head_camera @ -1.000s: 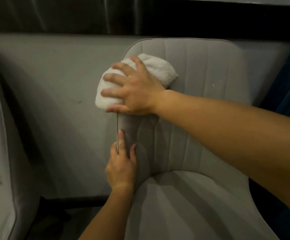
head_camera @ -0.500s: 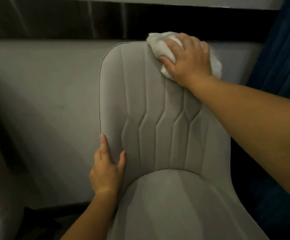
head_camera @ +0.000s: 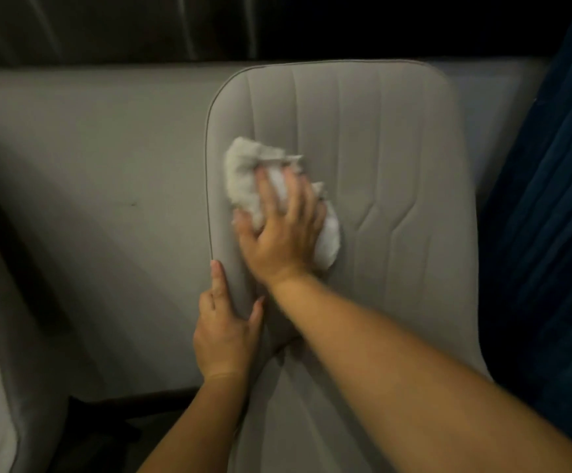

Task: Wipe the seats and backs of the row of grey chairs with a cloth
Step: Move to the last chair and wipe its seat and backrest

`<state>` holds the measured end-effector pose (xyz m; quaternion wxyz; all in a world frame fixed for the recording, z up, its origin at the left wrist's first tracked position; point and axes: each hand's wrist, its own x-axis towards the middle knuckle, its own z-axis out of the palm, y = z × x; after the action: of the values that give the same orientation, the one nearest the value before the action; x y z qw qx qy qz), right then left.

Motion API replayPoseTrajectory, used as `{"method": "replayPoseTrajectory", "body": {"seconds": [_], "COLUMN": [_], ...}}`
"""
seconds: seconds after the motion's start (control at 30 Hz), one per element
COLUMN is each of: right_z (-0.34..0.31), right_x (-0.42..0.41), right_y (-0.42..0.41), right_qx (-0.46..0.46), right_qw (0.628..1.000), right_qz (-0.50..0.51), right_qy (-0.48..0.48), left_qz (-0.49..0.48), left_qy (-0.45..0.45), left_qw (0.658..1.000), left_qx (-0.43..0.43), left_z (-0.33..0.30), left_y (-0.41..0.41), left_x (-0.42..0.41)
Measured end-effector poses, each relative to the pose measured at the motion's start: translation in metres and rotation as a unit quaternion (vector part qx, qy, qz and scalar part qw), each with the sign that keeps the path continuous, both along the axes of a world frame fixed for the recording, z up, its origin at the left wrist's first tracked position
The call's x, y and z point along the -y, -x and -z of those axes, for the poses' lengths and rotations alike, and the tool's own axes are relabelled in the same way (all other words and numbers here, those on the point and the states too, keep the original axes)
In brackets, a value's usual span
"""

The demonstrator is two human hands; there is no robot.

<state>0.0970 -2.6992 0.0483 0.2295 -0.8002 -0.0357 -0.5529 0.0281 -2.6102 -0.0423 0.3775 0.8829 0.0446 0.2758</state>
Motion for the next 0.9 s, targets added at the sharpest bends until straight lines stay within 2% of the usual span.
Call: {"method": "replayPoseTrajectory", "body": {"seconds": [0.07,0.13,0.17,0.23,0.3,0.43,0.5,0.57,0.7,0.8,0.83,0.9], "right_z": [0.017,0.013,0.008,-0.003,-0.017,-0.039,-0.038,-0.029,-0.001,0.020,0.028,0.048], "right_x": [-0.023,-0.011,0.004,0.048,0.104,0.221,0.247,0.239,0.158,0.080,0.055,0.014], "right_y": [0.009,0.005,0.002,-0.008,-0.018,-0.012,-0.004,0.000,0.002,0.004,0.007,0.016], "right_qx": [-0.010,0.009,0.024,0.069,0.090,0.022,-0.021,-0.045,-0.073,-0.065,-0.068,-0.067], "right_qw": [0.998,0.994,0.986,0.947,0.904,0.881,0.890,0.917,0.982,0.981,0.979,0.989], "right_qz": [-0.034,-0.052,-0.057,-0.041,-0.011,0.078,0.108,0.135,0.162,0.094,0.062,-0.007], "right_qy": [0.047,0.101,0.157,0.311,0.419,0.466,0.443,0.372,0.068,-0.157,-0.182,-0.129], "left_qz": [0.009,0.005,0.002,-0.005,-0.012,-0.014,-0.012,-0.010,-0.006,-0.001,0.003,0.011], "left_qy": [0.016,0.012,0.004,-0.002,-0.004,0.002,0.006,0.000,-0.001,-0.008,-0.012,-0.006], "left_qw": [1.000,1.000,1.000,1.000,0.999,0.999,0.999,0.999,0.999,0.999,0.999,0.999], "left_qx": [-0.004,0.006,0.011,0.025,0.032,0.042,0.037,0.037,0.040,0.047,0.048,0.039], "left_z": [0.002,0.003,0.003,0.003,0.004,0.005,0.005,0.005,0.003,0.002,0.002,0.003], "left_y": [-0.001,-0.002,-0.003,-0.003,-0.003,-0.003,-0.003,-0.001,-0.002,-0.001,-0.001,0.000], "left_x": [-0.003,-0.004,-0.004,-0.001,0.000,-0.002,-0.001,0.000,0.000,0.001,0.001,-0.001]}}
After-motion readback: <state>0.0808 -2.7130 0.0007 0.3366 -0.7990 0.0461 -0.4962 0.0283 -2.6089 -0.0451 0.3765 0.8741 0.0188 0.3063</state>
